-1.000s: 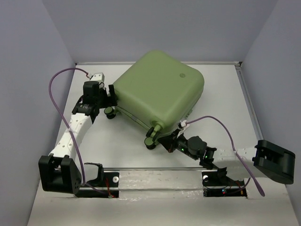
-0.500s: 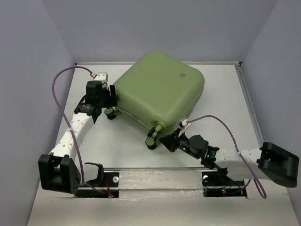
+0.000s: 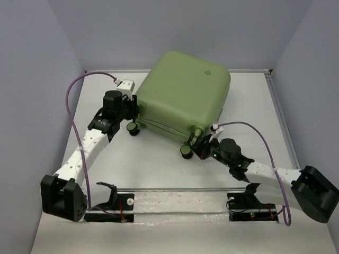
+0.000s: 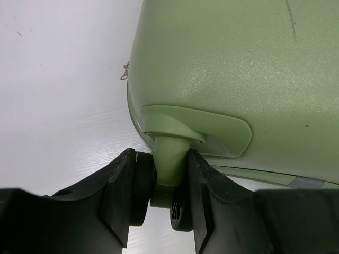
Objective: Pack the luggage
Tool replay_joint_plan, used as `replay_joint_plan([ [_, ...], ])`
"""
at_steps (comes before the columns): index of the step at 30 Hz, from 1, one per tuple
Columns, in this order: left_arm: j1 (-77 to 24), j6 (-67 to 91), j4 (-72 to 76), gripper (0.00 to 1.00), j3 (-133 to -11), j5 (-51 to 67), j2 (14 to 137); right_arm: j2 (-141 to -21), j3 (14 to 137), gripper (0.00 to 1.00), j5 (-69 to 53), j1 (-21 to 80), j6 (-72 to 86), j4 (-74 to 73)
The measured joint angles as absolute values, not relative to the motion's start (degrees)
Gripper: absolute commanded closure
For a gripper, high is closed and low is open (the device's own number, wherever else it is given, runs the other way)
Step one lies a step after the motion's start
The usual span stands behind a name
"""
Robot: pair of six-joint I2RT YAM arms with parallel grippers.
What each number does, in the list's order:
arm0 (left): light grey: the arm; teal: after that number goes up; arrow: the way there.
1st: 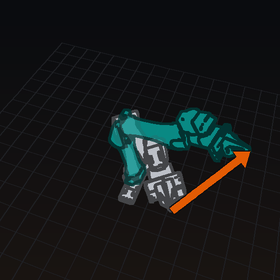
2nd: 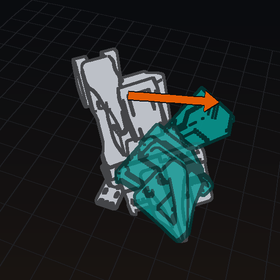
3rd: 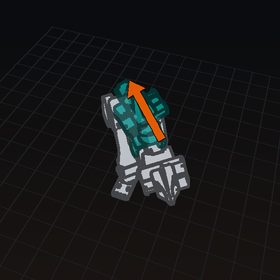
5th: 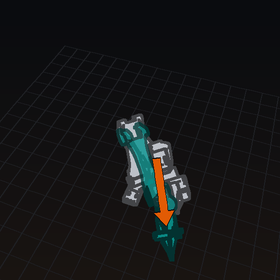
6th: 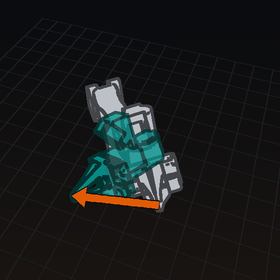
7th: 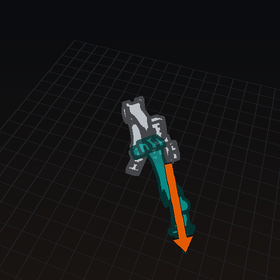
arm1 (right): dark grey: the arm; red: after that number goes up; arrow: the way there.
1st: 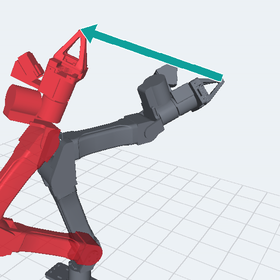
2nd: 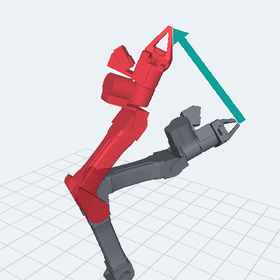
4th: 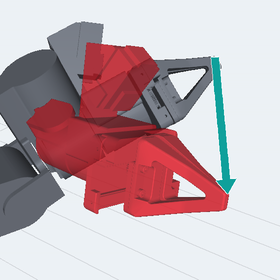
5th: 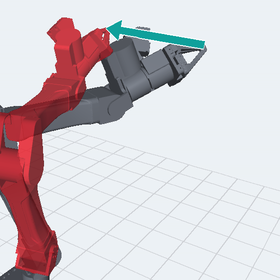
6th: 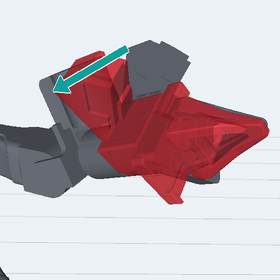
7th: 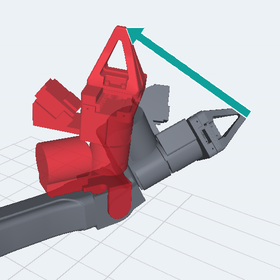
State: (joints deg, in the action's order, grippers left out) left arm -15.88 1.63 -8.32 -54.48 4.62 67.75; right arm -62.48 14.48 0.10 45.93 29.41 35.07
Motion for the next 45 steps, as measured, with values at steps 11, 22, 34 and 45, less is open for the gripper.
replay_joint_plan([
  [11,-21.6,9.2,-4.3,0.94,-51.9,4.5,67.3,-57.6,19.1,0.93,-13.4,28.0,26.5,19.8],
  [22,-22.6,12.3,-2.9,0.28,-52.1,11.6,71.4,-55.6,13.7,0.93,-11.0,27.6,28.5,27.2],
  [34,-22.1,14.7,-1.1,0.94,-52.1,13.4,72.4,-67.7,13.2,0.93,21.7,49.1,29.8,42.6],
  [45,-21.9,26.2,4.4,0.94,-47.7,17.5,69.4,-93.5,32.8,0.93,38.1,62.9,22.1,50.7],
])
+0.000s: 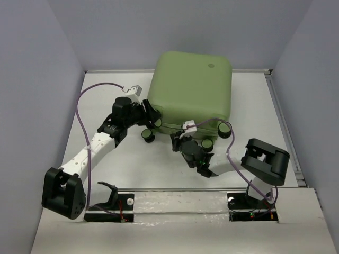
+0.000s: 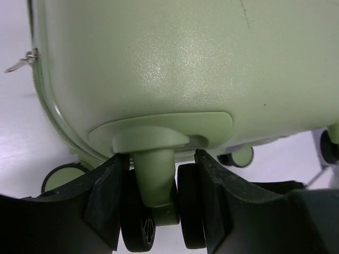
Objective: Pack the luggage
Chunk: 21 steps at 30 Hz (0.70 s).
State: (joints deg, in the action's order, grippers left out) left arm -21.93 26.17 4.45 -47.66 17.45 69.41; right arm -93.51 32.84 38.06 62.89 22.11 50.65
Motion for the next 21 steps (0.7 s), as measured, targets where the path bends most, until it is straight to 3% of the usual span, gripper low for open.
replay_joint_plan([
  [7,-24.1,36.1,3.0,0.94,-46.7,23.9,67.6,-105.0,44.8,0.93,23.9,64.2,21.6,52.9],
  [15,-23.1,39.7,2.4,0.94,-43.6,18.9,62.4,-113.8,47.1,0.92,18.1,63.7,26.8,67.7],
  [16,-23.1,40.1,2.4,0.94,-42.8,18.2,61.2,-114.0,47.0,0.78,17.3,63.7,27.3,68.3],
  [17,-23.1,40.6,2.6,0.94,-42.0,17.7,60.0,-113.8,46.7,0.52,16.4,63.7,27.4,68.4],
  [19,-23.3,41.5,3.1,0.94,-40.3,17.8,58.0,-112.2,45.4,0.32,14.2,63.8,28.1,67.6],
  [21,-24.1,42.2,4.2,0.94,-38.9,18.0,56.6,-107.9,43.6,0.20,10.4,64.9,29.1,61.6],
])
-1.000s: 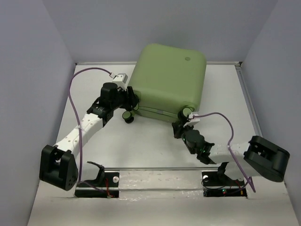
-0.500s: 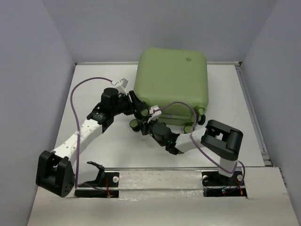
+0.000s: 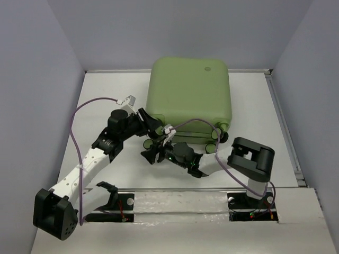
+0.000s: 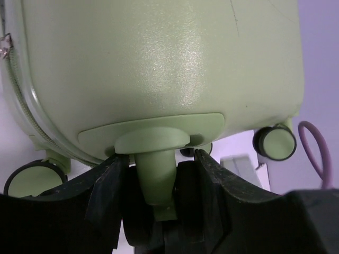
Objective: Pack the luggage
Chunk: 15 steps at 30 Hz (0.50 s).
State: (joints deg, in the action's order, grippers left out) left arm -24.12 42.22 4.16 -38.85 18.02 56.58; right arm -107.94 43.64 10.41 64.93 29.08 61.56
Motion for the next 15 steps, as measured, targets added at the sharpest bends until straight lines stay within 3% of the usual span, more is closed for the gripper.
replay_joint_plan([
  [6,-26.1,43.0,5.4,0.94,-37.2,17.5,55.4,-85.2,42.2,0.09,5.5,71.3,28.3,32.6],
  [10,-26.2,43.0,7.0,0.94,-36.0,16.9,54.5,-70.5,42.6,0.02,11.9,70.8,28.2,14.9],
  [15,-26.2,43.1,8.5,0.94,-34.7,16.7,53.8,-57.7,43.7,0.00,16.3,61.8,26.7,-0.9],
])
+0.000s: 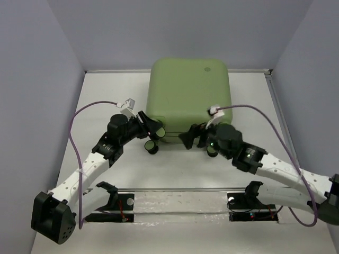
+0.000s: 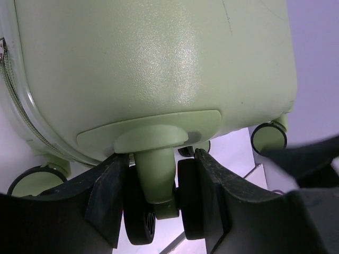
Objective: Pack the luggage
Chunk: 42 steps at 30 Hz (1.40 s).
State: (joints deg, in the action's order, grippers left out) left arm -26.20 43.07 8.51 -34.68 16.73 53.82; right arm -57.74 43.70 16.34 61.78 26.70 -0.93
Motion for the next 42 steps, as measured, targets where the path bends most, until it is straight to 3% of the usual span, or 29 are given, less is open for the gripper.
replay_joint_plan([
  [6,-26.2,43.3,10.8,0.94,-33.2,16.9,53.3,-52.8,49.3,0.00,17.7,33.4,24.2,-7.5],
  [14,-26.9,43.1,12.6,0.94,-31.9,16.3,52.9,-65.2,52.7,0.00,10.2,18.7,24.7,-7.4],
  [23,-31.0,44.3,13.8,0.94,-31.3,13.0,52.9,-78.7,62.3,0.04,-2.6,14.5,22.3,-2.3],
  [35,-40.2,51.0,19.8,0.94,-31.4,3.1,57.2,-104.6,89.8,0.00,-19.7,12.4,22.3,0.0],
  [42,-42.9,52.3,26.9,0.94,-34.6,8.4,65.1,-101.0,95.9,0.00,-26.8,17.1,21.3,-8.6],
])
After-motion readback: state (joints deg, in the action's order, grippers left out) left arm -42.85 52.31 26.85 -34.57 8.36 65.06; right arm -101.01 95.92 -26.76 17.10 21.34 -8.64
